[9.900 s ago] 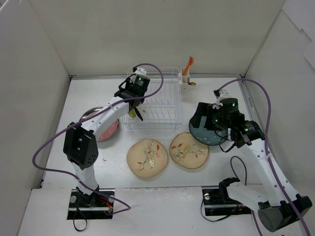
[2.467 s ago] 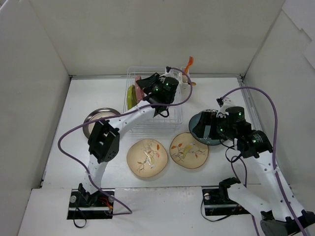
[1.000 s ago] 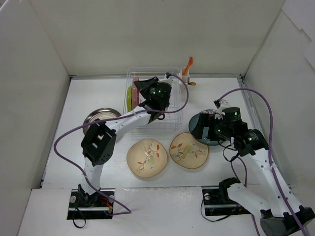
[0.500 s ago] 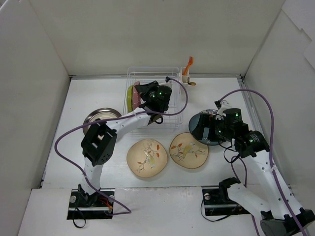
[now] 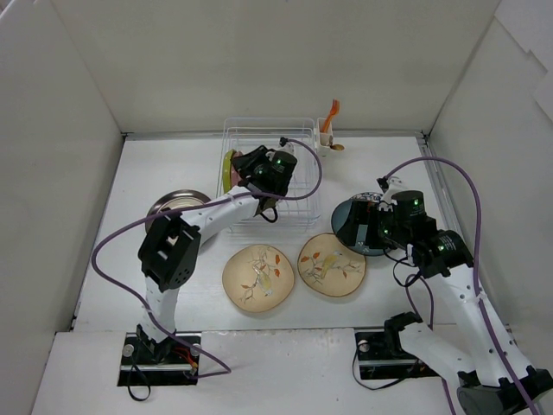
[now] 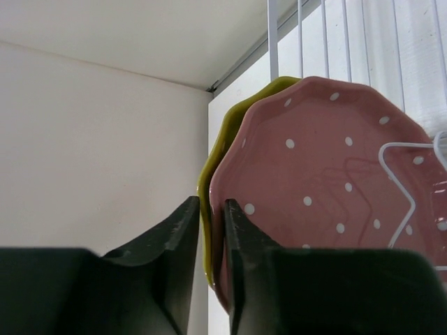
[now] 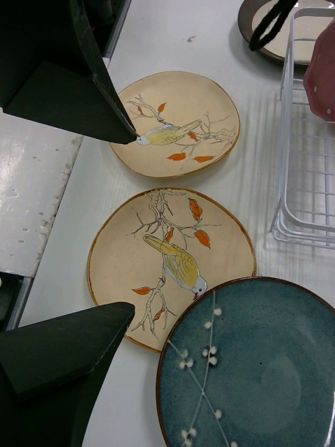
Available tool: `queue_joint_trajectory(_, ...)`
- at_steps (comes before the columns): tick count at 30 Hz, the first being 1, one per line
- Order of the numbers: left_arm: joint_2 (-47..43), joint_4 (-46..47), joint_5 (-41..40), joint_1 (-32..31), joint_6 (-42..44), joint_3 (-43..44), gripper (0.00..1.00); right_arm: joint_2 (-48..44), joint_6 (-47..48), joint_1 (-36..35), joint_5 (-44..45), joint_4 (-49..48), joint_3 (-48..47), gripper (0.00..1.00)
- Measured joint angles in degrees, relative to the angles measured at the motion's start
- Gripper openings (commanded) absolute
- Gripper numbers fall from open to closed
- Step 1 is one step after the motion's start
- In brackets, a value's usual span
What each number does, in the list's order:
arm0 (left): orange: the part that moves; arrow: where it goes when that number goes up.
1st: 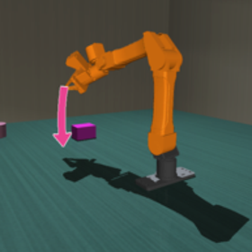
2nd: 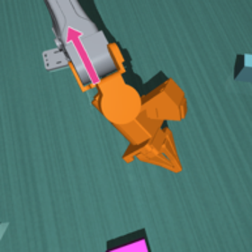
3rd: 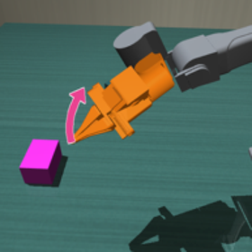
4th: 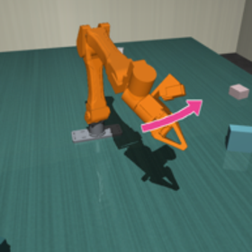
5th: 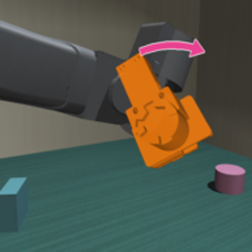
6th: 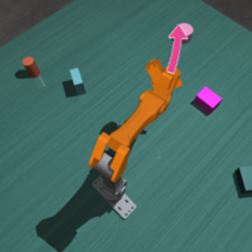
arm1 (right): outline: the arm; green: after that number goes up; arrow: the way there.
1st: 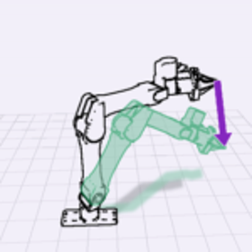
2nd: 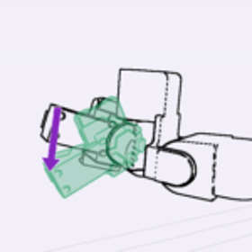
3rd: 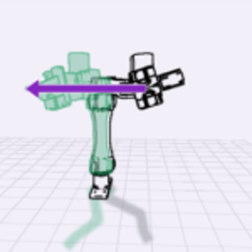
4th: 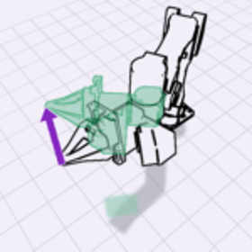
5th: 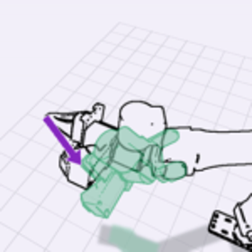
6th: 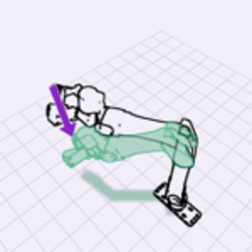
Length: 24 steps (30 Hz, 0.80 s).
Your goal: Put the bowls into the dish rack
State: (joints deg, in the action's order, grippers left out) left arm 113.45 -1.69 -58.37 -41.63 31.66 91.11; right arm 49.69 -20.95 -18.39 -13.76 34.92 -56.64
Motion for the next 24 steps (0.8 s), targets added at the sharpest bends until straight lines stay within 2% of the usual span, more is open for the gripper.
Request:
queue_joint_trajectory(7,-2.14,-3.87,1.64,0.70,-4.76,0.00,0.34,0.00,0.00,0.00,0.00,0.00,0.00,0.94)
queue_joint_trajectory(11,-3.15,-6.47,2.64,0.87,-7.48,0.61,0.47,-0.02,0.00,0.00,0.00,0.00,0.00,0.95)
queue_joint_trajectory(17,-4.35,-9.84,4.76,1.57,-11.34,1.92,0.56,-0.26,0.00,0.00,0.00,0.00,0.00,0.94)
queue_joint_trajectory(24,-5.01,-11.39,6.47,3.08,-13.97,2.12,0.60,-0.48,-0.02,0.00,0.00,0.00,0.00,0.95)
